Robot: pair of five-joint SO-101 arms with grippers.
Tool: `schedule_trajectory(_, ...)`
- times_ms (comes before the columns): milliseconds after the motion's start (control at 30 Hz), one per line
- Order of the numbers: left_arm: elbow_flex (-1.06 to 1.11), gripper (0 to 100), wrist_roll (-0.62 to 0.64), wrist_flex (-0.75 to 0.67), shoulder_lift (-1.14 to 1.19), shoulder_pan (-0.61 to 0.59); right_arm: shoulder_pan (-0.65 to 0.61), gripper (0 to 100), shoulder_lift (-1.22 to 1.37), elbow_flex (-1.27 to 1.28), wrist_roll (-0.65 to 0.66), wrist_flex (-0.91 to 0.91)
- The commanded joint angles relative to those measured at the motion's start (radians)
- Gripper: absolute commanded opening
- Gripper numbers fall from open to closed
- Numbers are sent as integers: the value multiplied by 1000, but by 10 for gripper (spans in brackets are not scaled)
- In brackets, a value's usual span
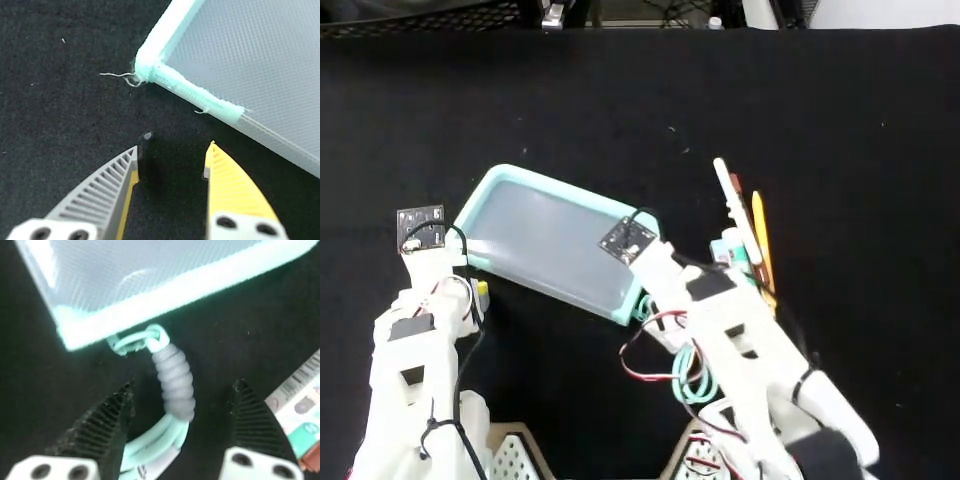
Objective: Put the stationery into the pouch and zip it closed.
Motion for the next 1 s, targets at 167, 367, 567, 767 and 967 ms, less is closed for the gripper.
schedule_trajectory(167, -1, 220, -11, -21, -12, 13, -9, 158, 61, -25, -6, -74)
schedule_trajectory(367, -1, 220, -11, -21, -12, 13, -8, 8, 53, -30, -8, -44)
schedule_trajectory(567, -1, 220, -11, -21, -12, 13, -6, 11, -151, -74, -6, 143)
schedule_trajectory(767, -1, 220, -11, -14, -21, 33, -14, 11, -556, -193, -6, 348)
schedule_trajectory(967, -237, 220, -5, 198, -23, 15, -12, 11, -659, -515, -12, 592)
